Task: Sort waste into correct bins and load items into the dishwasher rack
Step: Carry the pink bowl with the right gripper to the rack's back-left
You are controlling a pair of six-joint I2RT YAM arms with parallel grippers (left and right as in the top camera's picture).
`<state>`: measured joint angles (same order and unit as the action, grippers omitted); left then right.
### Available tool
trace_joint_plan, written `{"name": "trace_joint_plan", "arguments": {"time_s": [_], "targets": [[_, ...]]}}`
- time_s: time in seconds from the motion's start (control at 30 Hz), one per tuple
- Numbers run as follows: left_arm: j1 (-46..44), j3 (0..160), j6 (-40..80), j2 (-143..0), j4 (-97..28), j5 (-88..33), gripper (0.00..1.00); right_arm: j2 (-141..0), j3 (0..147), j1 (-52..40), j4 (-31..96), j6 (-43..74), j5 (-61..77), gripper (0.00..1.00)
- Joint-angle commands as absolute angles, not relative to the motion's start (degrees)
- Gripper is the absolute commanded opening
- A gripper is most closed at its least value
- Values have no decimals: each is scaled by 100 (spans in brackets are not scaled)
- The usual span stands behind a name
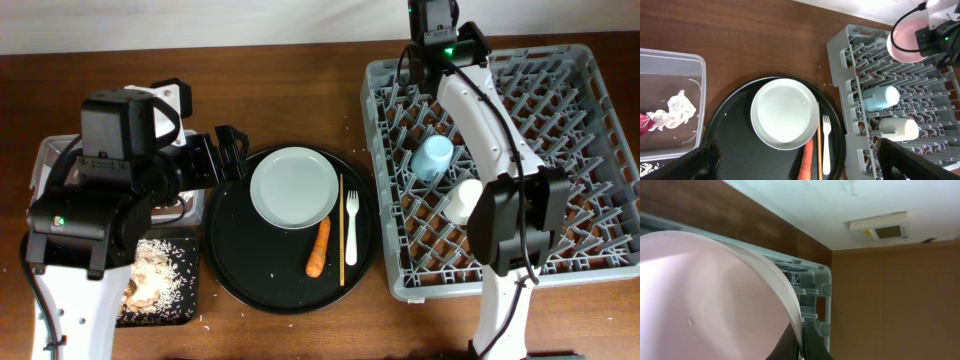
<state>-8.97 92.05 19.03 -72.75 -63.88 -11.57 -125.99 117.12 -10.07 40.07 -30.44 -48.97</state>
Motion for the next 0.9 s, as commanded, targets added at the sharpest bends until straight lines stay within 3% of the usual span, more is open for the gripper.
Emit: {"name": "trace_joint_plan", "arguments": {"time_s": [0.0, 0.67, 0.87], "targets": [[-878, 9275, 1837, -7277, -6379, -1114, 99, -12726, 11548, -1017, 4012, -3218, -4838, 4], [-878, 9275, 1837, -7277, -6396, -1114, 99, -12726, 11227, -1568, 4517, -3085, -4991, 4], [-878, 9275, 1837, -7277, -6396, -1114, 99, -12724, 11229, -1765, 4757, -2969, -5013, 10]]}}
